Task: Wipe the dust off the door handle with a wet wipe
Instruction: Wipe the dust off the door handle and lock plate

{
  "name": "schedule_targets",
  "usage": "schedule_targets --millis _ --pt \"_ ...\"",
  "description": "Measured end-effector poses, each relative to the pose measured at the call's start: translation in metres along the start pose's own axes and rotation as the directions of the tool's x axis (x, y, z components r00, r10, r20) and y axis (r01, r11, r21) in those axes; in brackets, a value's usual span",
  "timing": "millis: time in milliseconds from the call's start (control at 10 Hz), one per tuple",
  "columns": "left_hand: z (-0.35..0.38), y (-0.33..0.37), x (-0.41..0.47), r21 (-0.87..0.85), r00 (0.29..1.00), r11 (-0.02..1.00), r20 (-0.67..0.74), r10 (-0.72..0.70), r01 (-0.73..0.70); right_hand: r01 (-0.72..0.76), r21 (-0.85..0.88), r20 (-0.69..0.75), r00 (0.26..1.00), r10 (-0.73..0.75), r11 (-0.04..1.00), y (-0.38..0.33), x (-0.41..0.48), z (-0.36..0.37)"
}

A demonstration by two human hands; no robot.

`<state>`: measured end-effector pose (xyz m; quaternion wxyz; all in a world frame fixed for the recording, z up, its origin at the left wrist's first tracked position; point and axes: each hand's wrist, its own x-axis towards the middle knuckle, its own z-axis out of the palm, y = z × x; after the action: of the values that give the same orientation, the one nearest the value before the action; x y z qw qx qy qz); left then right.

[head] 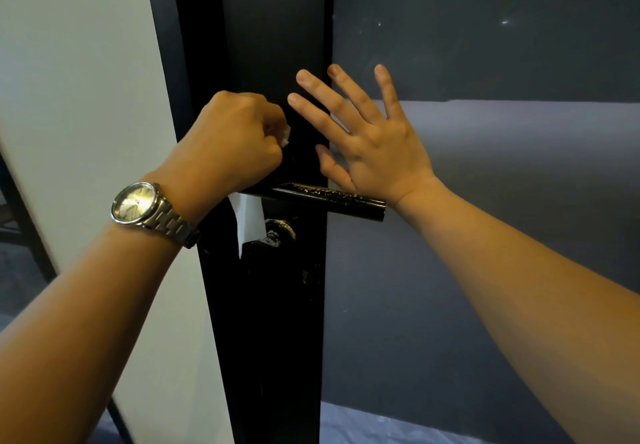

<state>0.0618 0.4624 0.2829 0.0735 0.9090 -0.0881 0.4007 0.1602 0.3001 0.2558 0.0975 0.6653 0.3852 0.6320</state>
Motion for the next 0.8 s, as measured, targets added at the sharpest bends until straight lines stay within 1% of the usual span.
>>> schedule_targets --millis 100,200,300,400,500,600,700,800 --pt "0.003 0.001 -0.003 -0.019 0.999 0.999 -0.038 -0.027 0.026 0.003 0.0 0.001 1.0 -0.003 1.0 0.001 -0.001 0.001" --pt "0.006 -0.003 -0.01 -0.087 0.978 0.984 -0.124 -0.167 0.157 -0.001 -0.003 -0.011 1.0 0.001 1.0 0.001 -0.001 0.001" --pt "0.005 -0.008 -0.015 -0.146 0.955 0.957 -0.127 -0.268 0.249 -0.003 0.006 -0.007 1.0 0.003 1.0 0.0 0.0 0.001" --pt "0.003 -0.008 -0.013 -0.107 0.975 0.975 -0.094 -0.203 0.193 -0.003 0.009 -0.007 1.0 0.003 1.0 0.0 0.0 0.001" --pt "0.0 -0.008 -0.009 -0.051 0.993 0.994 -0.052 -0.104 0.102 -0.004 0.011 -0.005 1.0 0.005 1.0 0.0 0.0 0.001" --pt "0.003 -0.01 -0.012 -0.104 0.983 0.982 -0.078 -0.165 0.157 -0.003 -0.004 -0.006 1.0 0.003 1.0 0.001 0.0 0.001" --pt "0.007 -0.013 -0.017 -0.183 0.939 0.931 -0.086 -0.334 0.314 -0.001 -0.007 -0.007 1.0 0.001 1.0 0.001 0.0 0.001" --pt "0.008 -0.012 -0.016 -0.159 0.933 0.928 -0.079 -0.352 0.336 0.003 -0.013 -0.011 1.0 -0.003 1.0 0.0 0.0 0.002"
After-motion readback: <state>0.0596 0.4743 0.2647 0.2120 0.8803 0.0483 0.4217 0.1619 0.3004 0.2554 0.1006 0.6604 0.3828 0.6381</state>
